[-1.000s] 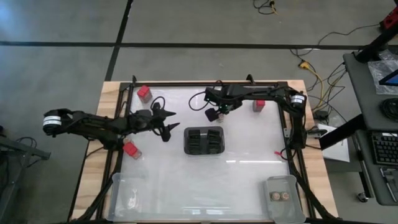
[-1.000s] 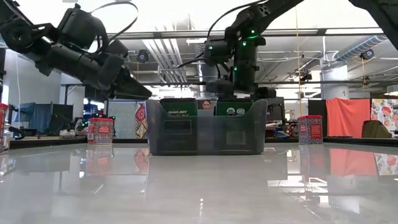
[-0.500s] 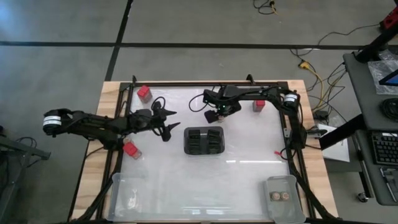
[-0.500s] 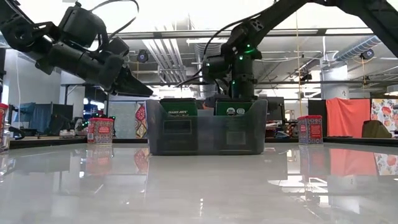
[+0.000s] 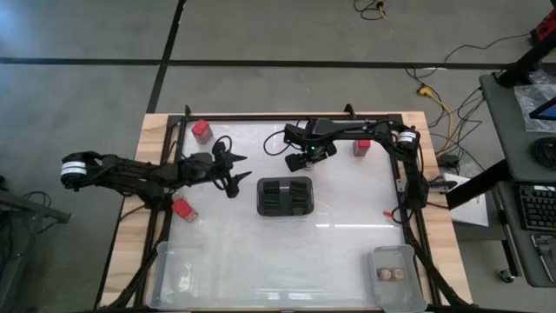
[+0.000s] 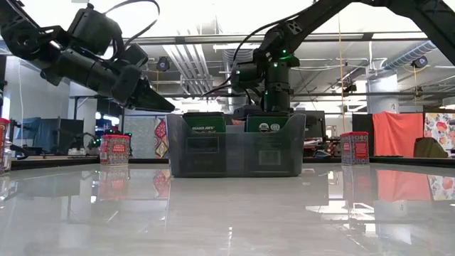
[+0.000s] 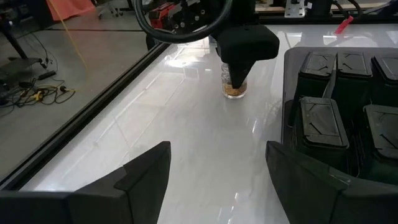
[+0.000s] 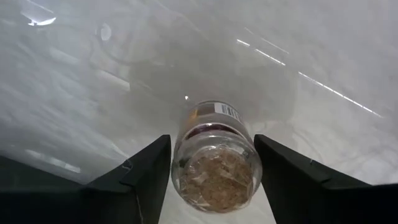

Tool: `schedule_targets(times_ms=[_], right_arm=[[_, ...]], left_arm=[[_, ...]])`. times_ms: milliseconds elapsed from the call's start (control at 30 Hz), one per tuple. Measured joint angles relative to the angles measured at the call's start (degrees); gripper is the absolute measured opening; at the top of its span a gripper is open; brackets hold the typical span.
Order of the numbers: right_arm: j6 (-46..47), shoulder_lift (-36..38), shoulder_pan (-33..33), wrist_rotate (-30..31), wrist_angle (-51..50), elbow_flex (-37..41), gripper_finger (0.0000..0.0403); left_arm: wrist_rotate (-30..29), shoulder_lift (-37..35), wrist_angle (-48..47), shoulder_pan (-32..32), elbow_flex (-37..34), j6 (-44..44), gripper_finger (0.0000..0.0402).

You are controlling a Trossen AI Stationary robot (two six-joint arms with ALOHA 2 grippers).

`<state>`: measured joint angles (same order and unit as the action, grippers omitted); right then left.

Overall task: Sort spices by type
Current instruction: Put the brown seasoning bottle into the gray bin

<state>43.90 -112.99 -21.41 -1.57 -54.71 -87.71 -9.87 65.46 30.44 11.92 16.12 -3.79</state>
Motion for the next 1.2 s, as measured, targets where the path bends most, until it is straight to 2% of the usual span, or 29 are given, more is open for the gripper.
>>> schedule_targets(times_ms=[400,900,1200], right_arm=[[-0.71,0.09,0.0,-0.54,-3.23,-3.02,0.0253],[1.07,0.09,0.04,-0.55,-4.7,-2.92,0.0185],[0.03,0.27,0.04,-0.52,-4.88,-3.02,0.018]], left_arm=[[0.0,0.06,-0.04,0.0,-0.01,0.0,0.0247],[0.0,0.08,-0.5,0.0,-0.07,0.01,0.0247],[0.0,0.08,-0.51,0.0,-0.12,0.14,0.0247]])
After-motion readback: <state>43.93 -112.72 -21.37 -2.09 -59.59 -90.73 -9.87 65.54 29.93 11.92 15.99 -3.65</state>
